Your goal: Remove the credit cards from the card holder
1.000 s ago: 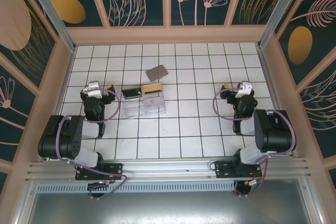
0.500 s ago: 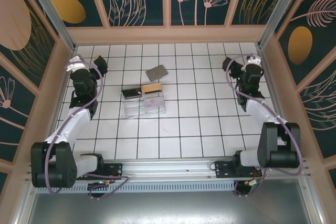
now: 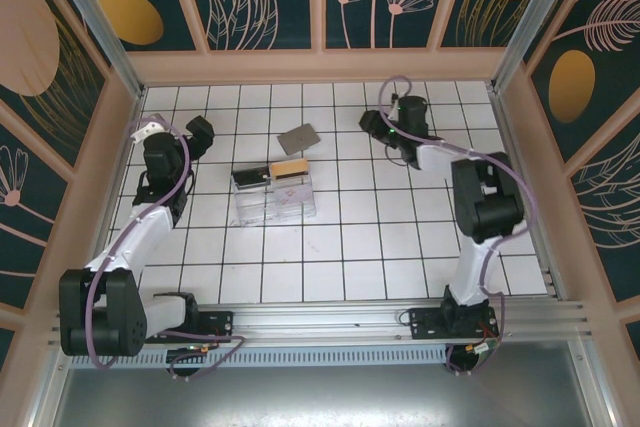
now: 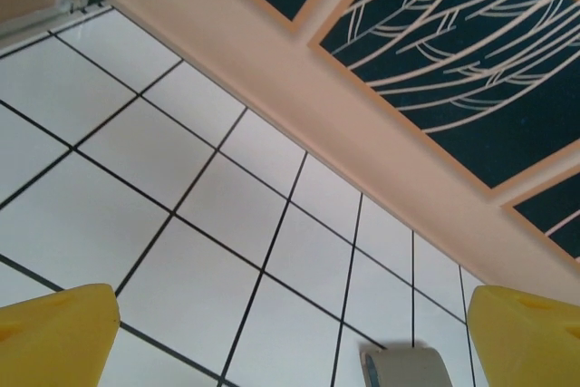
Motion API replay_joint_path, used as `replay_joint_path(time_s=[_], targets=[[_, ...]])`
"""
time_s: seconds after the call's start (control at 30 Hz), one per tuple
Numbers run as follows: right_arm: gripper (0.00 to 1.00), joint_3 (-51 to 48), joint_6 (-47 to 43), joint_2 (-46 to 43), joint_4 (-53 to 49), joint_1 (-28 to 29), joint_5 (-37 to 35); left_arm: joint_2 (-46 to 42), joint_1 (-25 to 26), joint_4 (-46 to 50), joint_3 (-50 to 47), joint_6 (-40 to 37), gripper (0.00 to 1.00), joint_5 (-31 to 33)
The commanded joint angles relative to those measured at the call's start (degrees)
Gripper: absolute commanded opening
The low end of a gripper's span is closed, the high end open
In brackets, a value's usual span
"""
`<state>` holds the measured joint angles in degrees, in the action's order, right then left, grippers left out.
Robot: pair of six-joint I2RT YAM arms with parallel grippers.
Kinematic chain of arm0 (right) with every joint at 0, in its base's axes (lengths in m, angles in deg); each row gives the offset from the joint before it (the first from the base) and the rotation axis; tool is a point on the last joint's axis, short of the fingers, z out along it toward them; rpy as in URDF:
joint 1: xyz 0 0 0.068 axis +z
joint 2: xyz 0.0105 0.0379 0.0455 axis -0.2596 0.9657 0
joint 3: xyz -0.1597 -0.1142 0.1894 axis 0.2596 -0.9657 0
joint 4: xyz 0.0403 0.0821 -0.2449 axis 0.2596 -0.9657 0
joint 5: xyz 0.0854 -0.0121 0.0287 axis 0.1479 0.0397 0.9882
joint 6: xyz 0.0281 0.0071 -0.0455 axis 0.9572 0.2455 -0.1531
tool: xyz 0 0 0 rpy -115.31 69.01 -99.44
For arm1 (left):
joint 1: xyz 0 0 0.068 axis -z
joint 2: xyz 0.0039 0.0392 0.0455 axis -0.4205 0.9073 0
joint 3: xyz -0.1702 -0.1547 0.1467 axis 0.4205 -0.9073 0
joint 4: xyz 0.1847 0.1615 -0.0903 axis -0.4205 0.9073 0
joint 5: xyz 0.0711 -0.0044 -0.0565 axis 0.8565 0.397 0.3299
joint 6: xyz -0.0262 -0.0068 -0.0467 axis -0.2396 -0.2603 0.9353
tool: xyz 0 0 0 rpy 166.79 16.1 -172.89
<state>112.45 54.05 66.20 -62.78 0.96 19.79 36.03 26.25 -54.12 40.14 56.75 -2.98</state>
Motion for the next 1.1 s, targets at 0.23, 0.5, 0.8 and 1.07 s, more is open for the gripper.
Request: replay_joint_path(time_s=[0.23,0.5,0.8,1.07], targets=[[0.43,17.50,11.08,18.89,0.98,7.36,3.19,-4.75,-0.24,2.16,-2.85,0.72,0.99,-3.66],[0.33,27.74,11.83,26.57,-5.39,10.85,1.48,-4.47,-0.25,2.34,-2.74,0.99,0.99,-5.23],[0.39,24.25,11.16,23.81,-9.08,12.15,-4.84,-3.67,-0.20,2.93,-2.15,0.97,0.99,-5.85],[0.39,21.47,12.39,20.52,-11.28,12.97,-5.62,-3.87,-0.24,3.65,-1.98,0.97,0.99,-5.91]])
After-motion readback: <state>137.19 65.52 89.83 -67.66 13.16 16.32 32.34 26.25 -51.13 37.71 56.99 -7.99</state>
